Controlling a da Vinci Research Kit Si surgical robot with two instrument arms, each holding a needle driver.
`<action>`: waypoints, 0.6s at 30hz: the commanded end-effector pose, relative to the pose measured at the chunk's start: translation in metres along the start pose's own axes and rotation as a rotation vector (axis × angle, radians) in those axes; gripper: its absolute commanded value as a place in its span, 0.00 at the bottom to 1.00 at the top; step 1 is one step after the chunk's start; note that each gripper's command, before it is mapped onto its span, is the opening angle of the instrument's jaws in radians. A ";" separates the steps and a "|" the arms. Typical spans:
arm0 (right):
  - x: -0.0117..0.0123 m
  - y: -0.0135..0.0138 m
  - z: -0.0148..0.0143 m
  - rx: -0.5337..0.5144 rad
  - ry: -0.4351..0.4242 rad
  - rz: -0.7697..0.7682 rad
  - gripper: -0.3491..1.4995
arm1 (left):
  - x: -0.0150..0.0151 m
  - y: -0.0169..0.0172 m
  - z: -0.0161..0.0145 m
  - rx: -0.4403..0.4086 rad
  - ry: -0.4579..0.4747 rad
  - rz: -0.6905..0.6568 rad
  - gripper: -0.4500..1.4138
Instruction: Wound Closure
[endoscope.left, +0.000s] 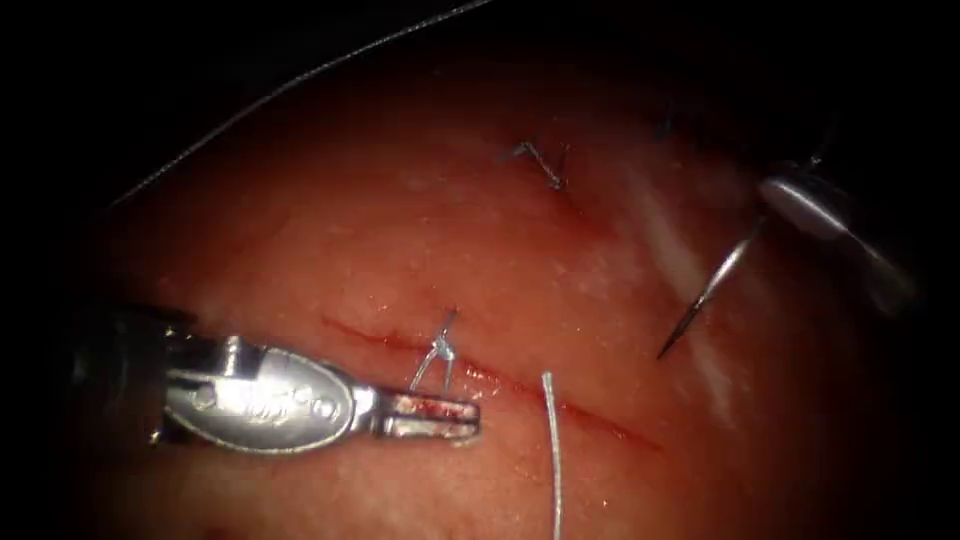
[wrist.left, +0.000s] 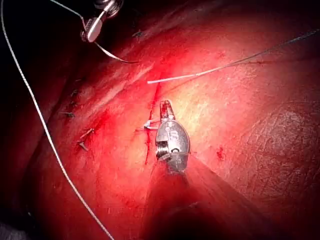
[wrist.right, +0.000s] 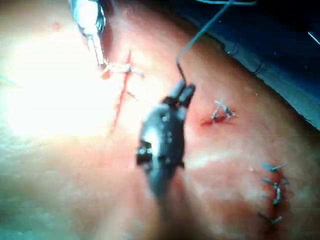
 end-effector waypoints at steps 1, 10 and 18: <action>-0.0005 -0.0005 0.0015 0.010 0.003 -0.042 0.00 | -0.0009 -0.0003 0.0009 0.001 -0.004 0.000 0.09; -0.0021 -0.0030 0.0026 0.063 0.054 -0.322 0.00 | -0.0018 0.0004 0.0033 -0.004 -0.012 -0.012 0.09; -0.0018 -0.0051 0.0033 0.088 0.103 -0.541 0.00 | -0.0006 0.0021 0.0043 -0.024 -0.012 -0.013 0.09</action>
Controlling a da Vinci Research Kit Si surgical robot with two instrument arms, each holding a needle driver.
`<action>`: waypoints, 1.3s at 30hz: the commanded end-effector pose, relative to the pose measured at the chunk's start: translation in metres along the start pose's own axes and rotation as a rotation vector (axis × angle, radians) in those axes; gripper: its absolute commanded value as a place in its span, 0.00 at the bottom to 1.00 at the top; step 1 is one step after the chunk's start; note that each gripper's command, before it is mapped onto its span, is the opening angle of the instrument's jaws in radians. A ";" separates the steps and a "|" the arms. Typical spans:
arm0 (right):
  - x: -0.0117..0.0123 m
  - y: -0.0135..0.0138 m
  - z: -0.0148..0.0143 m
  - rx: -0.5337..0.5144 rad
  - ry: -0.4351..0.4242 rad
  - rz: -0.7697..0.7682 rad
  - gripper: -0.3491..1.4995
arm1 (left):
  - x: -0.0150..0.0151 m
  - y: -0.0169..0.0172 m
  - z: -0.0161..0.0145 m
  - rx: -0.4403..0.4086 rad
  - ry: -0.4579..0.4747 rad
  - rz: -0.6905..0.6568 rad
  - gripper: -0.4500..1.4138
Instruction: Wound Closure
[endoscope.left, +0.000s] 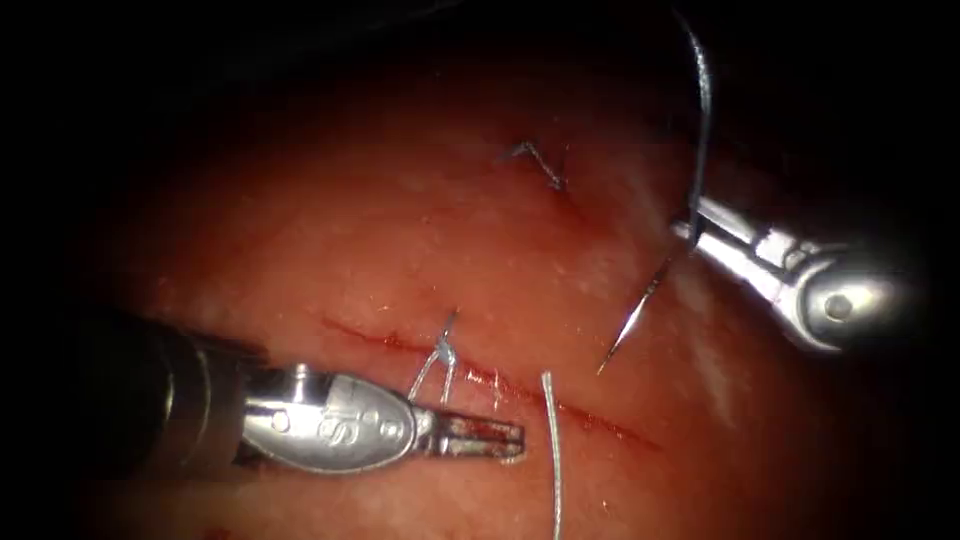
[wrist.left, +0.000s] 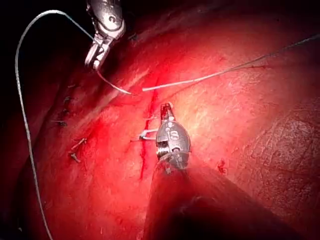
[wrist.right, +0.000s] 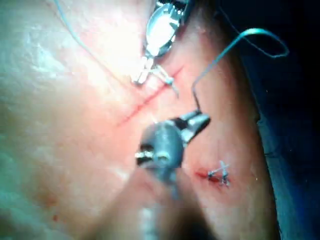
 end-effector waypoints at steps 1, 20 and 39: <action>0.0006 -0.0007 0.0011 0.004 0.016 -0.027 0.00 | -0.0003 -0.0001 0.0008 0.001 0.002 0.002 0.09; 0.0032 -0.0014 0.0014 -0.007 0.061 -0.238 0.00 | -0.0032 -0.0002 0.0025 -0.015 -0.043 -0.018 0.12; 0.0017 -0.0032 0.0029 0.004 0.081 -0.335 0.00 | -0.0027 0.0006 0.0025 -0.032 -0.046 -0.019 0.16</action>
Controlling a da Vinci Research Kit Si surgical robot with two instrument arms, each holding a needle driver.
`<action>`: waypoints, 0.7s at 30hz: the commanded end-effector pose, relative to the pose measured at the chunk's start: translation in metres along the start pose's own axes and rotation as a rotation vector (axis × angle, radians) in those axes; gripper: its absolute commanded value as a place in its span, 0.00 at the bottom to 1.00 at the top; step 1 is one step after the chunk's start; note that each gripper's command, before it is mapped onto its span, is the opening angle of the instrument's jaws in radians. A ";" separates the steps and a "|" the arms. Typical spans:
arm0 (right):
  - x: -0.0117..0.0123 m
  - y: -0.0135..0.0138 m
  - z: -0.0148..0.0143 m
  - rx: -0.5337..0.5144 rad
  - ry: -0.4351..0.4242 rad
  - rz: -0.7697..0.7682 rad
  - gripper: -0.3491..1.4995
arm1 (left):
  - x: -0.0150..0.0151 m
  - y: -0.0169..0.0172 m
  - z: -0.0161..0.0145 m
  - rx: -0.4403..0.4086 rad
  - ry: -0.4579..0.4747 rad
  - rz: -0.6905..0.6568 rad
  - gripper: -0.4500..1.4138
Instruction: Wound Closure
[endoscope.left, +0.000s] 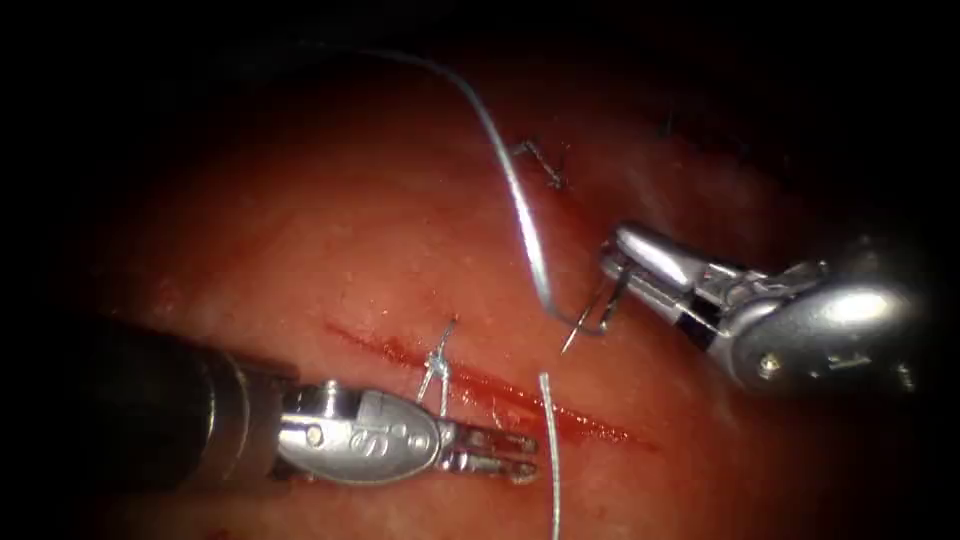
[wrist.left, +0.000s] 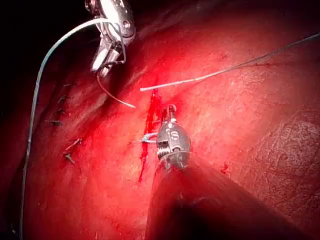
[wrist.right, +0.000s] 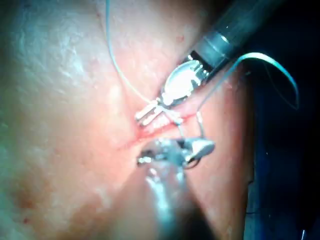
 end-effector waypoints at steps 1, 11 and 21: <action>-0.0003 -0.0005 0.0008 -0.001 0.001 -0.002 0.00 | -0.0003 -0.0001 0.0007 -0.001 0.002 0.002 0.16; -0.0010 -0.0011 0.0008 0.013 -0.008 -0.021 0.00 | -0.0003 -0.0004 0.0003 -0.006 0.004 0.002 0.15; -0.0018 -0.0021 0.0007 0.016 -0.012 -0.033 0.00 | -0.0004 -0.0005 0.0002 -0.008 0.005 0.003 0.15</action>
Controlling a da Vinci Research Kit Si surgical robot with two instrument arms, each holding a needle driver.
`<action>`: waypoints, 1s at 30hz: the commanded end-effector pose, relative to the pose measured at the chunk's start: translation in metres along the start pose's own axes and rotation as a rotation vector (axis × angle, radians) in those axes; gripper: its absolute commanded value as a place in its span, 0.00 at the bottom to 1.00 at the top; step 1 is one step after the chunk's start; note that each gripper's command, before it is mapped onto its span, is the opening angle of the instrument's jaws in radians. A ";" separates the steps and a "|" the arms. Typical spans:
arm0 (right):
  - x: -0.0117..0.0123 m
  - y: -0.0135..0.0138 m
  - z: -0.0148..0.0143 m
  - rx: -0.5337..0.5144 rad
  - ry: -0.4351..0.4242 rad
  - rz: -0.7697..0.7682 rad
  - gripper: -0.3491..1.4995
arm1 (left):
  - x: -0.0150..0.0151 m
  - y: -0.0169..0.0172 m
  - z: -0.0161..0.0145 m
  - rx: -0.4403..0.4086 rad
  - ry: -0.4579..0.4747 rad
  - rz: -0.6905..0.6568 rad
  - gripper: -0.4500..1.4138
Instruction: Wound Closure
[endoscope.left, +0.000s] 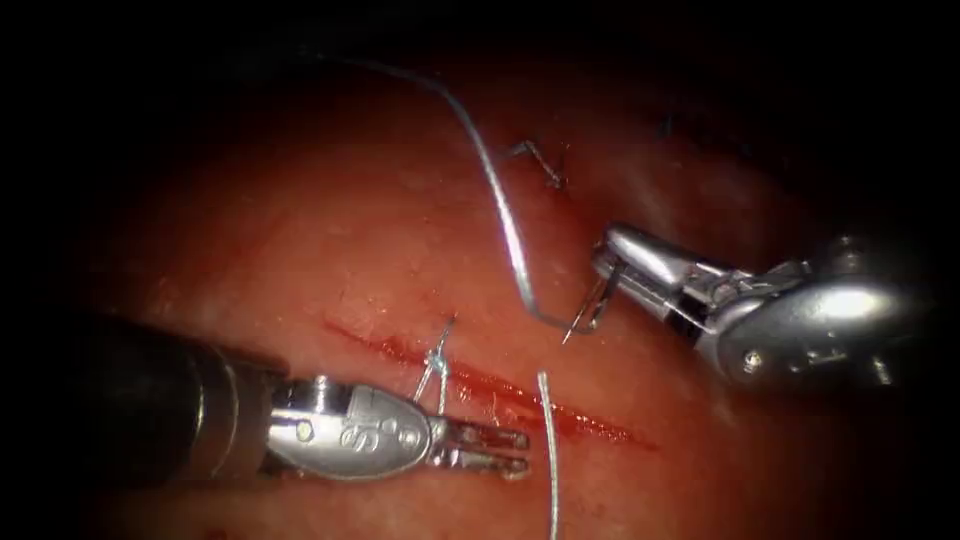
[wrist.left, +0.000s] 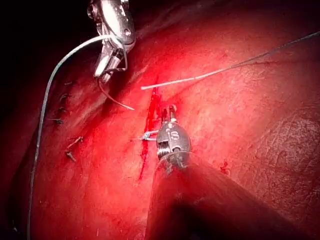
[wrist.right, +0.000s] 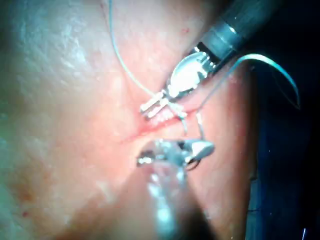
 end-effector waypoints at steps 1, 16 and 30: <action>0.0000 -0.0009 0.0007 0.002 0.005 -0.004 0.00 | -0.0003 -0.0001 0.0008 0.000 0.002 0.001 0.15; 0.0010 -0.0004 0.0007 -0.005 0.006 0.016 0.00 | -0.0005 -0.0004 0.0006 -0.002 0.003 0.002 0.15; 0.0015 -0.0011 0.0012 0.004 0.032 0.174 0.00 | -0.0005 -0.0004 0.0006 -0.003 0.003 0.003 0.15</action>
